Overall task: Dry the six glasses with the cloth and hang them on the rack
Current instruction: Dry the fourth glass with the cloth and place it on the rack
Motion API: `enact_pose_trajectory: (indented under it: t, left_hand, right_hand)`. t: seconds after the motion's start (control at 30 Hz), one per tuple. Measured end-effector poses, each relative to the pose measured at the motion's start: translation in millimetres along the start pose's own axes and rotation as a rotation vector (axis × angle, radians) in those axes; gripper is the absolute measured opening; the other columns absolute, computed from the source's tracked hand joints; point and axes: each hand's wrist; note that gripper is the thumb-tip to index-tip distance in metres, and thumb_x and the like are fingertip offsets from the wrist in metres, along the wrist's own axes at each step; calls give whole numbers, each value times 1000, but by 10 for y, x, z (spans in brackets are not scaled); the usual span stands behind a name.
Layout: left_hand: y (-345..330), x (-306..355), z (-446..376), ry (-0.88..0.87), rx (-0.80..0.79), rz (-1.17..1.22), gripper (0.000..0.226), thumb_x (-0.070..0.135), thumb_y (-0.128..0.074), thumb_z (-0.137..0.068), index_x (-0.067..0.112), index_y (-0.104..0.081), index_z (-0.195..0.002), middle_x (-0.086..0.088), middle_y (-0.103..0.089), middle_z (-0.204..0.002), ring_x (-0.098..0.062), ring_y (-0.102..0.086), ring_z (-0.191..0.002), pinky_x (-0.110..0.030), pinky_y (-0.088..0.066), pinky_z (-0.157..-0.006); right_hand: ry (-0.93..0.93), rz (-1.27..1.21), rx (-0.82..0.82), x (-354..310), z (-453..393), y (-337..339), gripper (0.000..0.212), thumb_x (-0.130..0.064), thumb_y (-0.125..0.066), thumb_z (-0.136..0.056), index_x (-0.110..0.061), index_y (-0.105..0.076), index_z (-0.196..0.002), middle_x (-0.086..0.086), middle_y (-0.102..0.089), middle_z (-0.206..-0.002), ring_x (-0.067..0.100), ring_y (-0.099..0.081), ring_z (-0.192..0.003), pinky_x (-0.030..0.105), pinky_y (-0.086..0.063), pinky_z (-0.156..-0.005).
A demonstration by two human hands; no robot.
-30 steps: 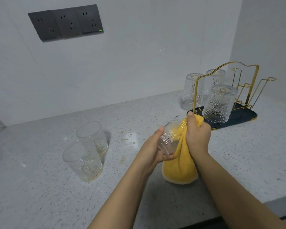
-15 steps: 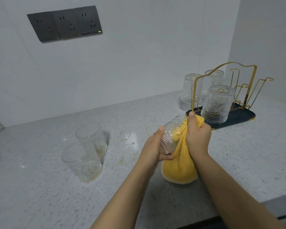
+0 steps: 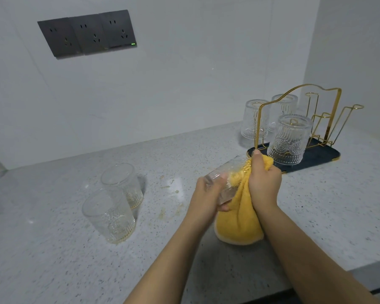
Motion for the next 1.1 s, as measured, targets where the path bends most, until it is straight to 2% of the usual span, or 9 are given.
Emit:
enact_pose_trajectory:
  t: [0.13, 0.23, 0.3, 0.47, 0.53, 0.67, 0.9, 1.0, 1.1]
  left_hand:
    - [-47, -42, 11, -275, 73, -192, 46, 39, -76, -82, 37, -48, -118, 6, -66, -109, -7, -68, -92, -23, -56, -72]
    - [-31, 61, 17, -91, -11, 58, 30, 43, -63, -90, 22, -57, -110, -9, -69, -98, -14, -67, -66, -22, -54, -53]
    - [13, 100, 2, 123, -118, 222, 48, 53, -50, -94, 12, -62, -115, -14, -68, -87, -16, -63, -56, -22, -55, -47]
    - [19, 49, 0, -5, -27, -14, 76, 74, -66, -70, 22, -53, -124, -8, -67, -112, -20, -68, -92, -34, -60, -76]
    - [10, 27, 25, -139, -15, -118, 72, 52, -80, -71, 34, -42, -130, 2, -61, -121, -11, -65, -102, -27, -57, -83]
    - [-17, -10, 19, -262, 16, -141, 54, 21, -80, -80, 35, -47, -120, 3, -63, -111, -3, -68, -87, -22, -56, -72]
    - [38, 104, -5, 116, -61, 179, 41, 52, -55, -92, 16, -65, -109, -10, -75, -90, -24, -70, -73, -37, -58, -72]
    - [18, 83, 9, 21, -30, 3, 52, 64, -63, -81, 19, -64, -108, -13, -74, -98, -25, -72, -83, -35, -61, -71]
    - [-25, 51, 41, -119, -28, -75, 58, 36, -77, -80, 27, -45, -128, -5, -63, -112, -17, -68, -93, -20, -56, -67]
  right_hand:
    - [-93, -48, 40, -7, -88, 45, 45, -34, -53, -91, -19, -43, -51, -2, -44, -50, 14, -44, -48, 27, -35, -52]
    - [6, -20, -17, -6, -26, 32, 47, -34, -53, -92, -19, -41, -49, -1, -43, -49, 14, -42, -47, 27, -36, -50]
    - [143, 37, -60, 15, 28, 17, 47, -31, -53, -92, -18, -41, -49, 0, -42, -48, 14, -42, -46, 27, -35, -50]
    - [39, -3, 15, 6, -36, 10, 48, -32, -54, -92, -18, -40, -47, -1, -42, -47, 16, -42, -48, 29, -35, -53]
    - [-65, -30, 66, 31, -115, 41, 48, -34, -53, -91, -18, -39, -48, -1, -42, -49, 16, -42, -50, 31, -35, -57]
    - [-117, -29, 63, 22, -151, 74, 46, -36, -52, -91, -18, -40, -50, -1, -42, -50, 16, -42, -49, 29, -35, -55]
    - [184, 62, -50, 50, 14, 9, 46, -32, -53, -92, -19, -43, -49, -2, -44, -48, 14, -44, -47, 27, -37, -51]
    - [92, 26, 5, 27, -23, 22, 47, -33, -52, -92, -18, -42, -49, -1, -43, -47, 15, -42, -46, 26, -35, -49]
    - [-21, 2, 60, 22, -96, 54, 49, -34, -52, -92, -18, -40, -48, -1, -41, -47, 15, -40, -46, 27, -32, -50]
Point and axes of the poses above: each hand's wrist, its own z-axis away from the middle knuckle, its own y-axis out of the back of the hand, x = y × z
